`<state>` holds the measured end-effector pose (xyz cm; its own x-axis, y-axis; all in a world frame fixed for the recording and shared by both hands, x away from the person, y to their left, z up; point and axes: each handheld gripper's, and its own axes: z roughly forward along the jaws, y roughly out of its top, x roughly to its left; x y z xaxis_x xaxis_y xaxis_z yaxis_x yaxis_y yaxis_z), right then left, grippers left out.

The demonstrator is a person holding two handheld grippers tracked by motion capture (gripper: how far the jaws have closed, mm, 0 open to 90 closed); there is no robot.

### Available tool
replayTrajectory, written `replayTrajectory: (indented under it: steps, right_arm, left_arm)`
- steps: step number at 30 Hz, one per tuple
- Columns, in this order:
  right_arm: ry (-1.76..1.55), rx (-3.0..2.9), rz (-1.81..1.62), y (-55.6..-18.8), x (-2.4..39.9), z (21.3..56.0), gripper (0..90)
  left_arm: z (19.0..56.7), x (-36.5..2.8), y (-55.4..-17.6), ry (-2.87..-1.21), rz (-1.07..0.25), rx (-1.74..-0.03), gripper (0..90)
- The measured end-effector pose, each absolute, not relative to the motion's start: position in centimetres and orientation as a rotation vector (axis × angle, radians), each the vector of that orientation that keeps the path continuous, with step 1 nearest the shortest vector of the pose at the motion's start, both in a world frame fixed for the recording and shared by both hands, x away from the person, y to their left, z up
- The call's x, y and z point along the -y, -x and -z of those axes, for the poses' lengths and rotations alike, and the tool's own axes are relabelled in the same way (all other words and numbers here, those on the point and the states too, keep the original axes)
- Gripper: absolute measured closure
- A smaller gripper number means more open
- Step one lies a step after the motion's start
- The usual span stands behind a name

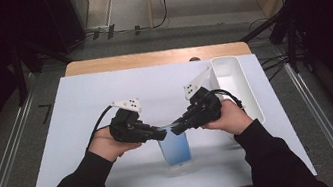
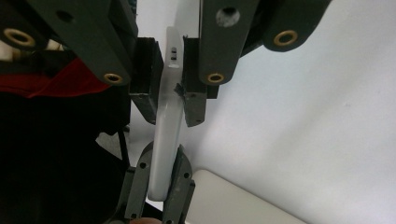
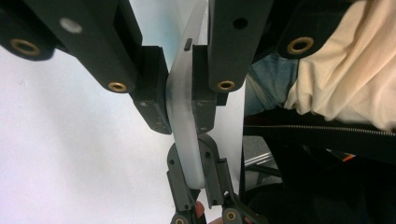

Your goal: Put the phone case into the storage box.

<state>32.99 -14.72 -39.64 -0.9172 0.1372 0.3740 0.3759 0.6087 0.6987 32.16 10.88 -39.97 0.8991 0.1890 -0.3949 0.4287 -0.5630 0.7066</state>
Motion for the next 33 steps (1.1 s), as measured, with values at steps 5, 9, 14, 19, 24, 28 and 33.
replayTrajectory:
  steps: [5,9,14,19,24,28,33]
  right_arm:
    - [0.419,2.548,1.204,-33.0,14.7,39.6,72.6]
    - [0.414,2.545,1.215,-32.9,14.6,39.5,68.6]
    - [0.434,2.561,1.246,-32.8,14.7,39.4,56.9]
    - [0.557,2.55,1.252,-32.6,14.9,39.5,39.9]
    - [0.578,2.569,1.276,-32.3,15.3,39.3,31.4]
    - [0.592,2.589,1.304,-32.1,15.5,39.0,27.2]
    - [0.618,2.607,1.289,-31.8,15.8,38.8,23.8]
  left_arm:
    - [39.9,-10.8,-32.1,-2.181,0.35,-0.447,79.8]
    - [39.8,-10.9,-32.1,-2.181,0.352,-0.45,79.8]
    - [39.7,-11.0,-32.1,-2.18,0.347,-0.463,79.8]
    - [39.5,-11.1,-32.0,-2.189,0.373,-0.477,79.7]
    - [39.4,-11.1,-32.0,-2.2,0.353,-0.49,79.7]
    - [39.3,-11.2,-32.0,-2.216,0.325,-0.502,79.6]
    - [39.1,-11.5,-32.0,-2.214,0.315,-0.506,79.6]
